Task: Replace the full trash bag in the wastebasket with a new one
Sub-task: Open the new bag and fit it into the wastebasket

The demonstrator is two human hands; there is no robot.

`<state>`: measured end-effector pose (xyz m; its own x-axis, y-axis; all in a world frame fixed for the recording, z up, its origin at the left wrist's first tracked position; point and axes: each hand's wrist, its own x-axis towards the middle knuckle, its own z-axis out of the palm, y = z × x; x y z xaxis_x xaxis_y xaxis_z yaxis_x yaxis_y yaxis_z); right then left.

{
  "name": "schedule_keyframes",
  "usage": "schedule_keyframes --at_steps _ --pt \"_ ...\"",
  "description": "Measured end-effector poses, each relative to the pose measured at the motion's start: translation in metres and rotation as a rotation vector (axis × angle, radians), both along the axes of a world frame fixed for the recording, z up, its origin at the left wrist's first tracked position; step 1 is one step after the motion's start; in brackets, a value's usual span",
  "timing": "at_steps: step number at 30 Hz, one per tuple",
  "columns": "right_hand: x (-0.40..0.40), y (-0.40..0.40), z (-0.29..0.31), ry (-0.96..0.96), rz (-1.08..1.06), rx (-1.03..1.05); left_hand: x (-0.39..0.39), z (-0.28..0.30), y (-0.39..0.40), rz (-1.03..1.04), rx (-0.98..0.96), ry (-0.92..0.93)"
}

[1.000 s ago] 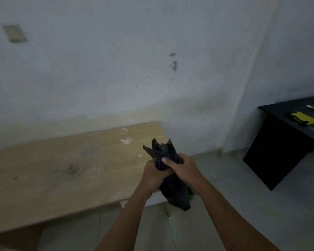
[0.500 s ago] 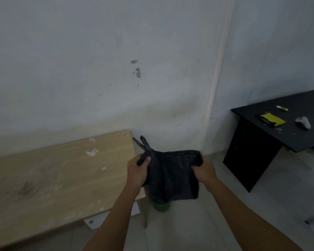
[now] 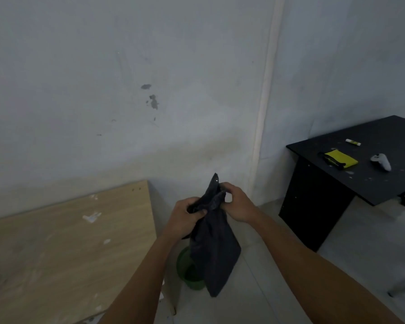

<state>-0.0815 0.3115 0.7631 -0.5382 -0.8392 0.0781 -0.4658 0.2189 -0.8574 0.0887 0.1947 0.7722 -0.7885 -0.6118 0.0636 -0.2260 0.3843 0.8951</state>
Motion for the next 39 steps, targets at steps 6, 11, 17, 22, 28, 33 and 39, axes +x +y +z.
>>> schedule_keyframes --at_steps 6,11,17,22,28,33,39 --pt "-0.047 -0.015 0.006 -0.08 0.013 -0.027 -0.035 0.004 -0.048 0.019 -0.072 -0.062" --pt "-0.071 -0.023 0.018 -0.238 0.062 0.023 -0.066 -0.003 -0.081 0.17 -0.158 -0.066" --pt "-0.092 -0.025 0.022 -0.545 -0.019 -0.112 -0.091 -0.007 -0.09 0.392 -0.174 -0.012" --pt "-0.117 -0.036 0.023 -0.485 -0.176 -0.108 -0.105 0.031 -0.054 0.61 -0.297 0.166" --pt "-0.146 -0.044 0.033 -0.541 -0.226 -0.166 -0.155 0.02 -0.031 0.404 -0.168 0.024" --pt "-0.169 -0.04 0.053 -0.593 -0.079 -0.168 -0.151 -0.042 -0.053 0.476 0.238 -0.253" --pt "-0.191 -0.037 0.08 -0.693 0.12 -0.149 -0.148 -0.1 -0.063 0.232 0.293 -0.384"
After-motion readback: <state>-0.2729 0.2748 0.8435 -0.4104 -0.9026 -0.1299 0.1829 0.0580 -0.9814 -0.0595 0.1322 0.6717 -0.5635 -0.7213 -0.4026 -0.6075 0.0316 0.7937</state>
